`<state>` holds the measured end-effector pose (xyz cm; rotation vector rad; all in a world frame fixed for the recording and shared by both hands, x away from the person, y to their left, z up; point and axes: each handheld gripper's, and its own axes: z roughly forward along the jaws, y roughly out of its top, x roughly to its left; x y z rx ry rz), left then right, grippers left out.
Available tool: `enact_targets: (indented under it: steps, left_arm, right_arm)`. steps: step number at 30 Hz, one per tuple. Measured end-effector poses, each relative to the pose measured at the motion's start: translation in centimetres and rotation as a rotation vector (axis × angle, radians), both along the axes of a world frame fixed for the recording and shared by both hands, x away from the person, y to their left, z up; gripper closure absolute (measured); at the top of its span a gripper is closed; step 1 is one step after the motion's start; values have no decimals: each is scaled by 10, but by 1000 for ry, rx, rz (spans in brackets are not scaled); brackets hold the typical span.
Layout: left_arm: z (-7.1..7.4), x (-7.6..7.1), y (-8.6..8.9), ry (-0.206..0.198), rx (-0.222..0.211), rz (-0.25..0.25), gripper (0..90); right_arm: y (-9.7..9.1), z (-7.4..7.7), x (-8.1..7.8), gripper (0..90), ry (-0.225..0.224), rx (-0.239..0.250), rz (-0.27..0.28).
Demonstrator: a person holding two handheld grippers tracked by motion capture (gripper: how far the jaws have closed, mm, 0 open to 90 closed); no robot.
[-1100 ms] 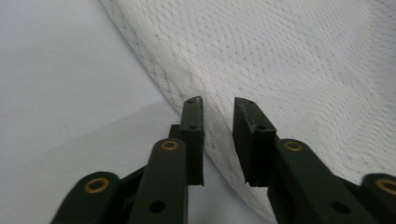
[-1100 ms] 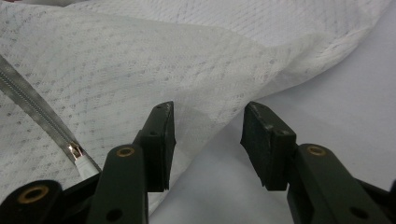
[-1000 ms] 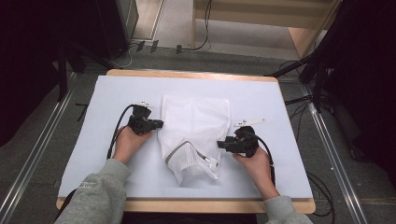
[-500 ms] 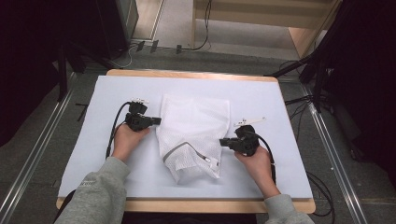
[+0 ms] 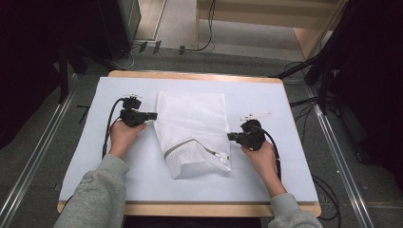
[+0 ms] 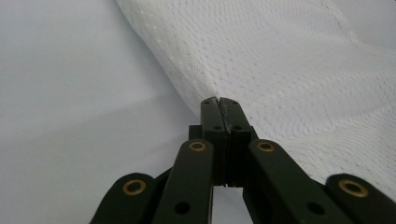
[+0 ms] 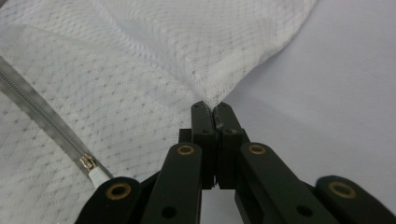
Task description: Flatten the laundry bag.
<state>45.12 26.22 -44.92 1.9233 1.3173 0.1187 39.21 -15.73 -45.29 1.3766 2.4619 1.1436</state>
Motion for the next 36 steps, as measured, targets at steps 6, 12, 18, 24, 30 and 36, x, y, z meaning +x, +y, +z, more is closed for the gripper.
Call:
enact_targets:
  steps: [6,12,18,24,30,36]
  left_arm:
    - [-1,2,-8,-15,18,-25,841]
    - [3,-2,-10,0,-2,-43,728]
    - [4,-12,-14,12,20,-80,656]
    - [-1,-13,-15,52,49,-83,607]
    - [-7,-12,-19,66,31,-83,656]
    - [-11,-10,-23,76,29,-86,900]
  right_arm:
    - [-11,-8,11,900,9,-43,-54]
    - [-18,-11,12,899,10,-70,-81]
    - [-15,-12,11,899,16,-54,-70]
    - [-7,-15,9,899,38,-44,-36]
    - [-2,-16,8,894,34,-43,-23]
    - [-1,-16,8,895,39,-29,-16]
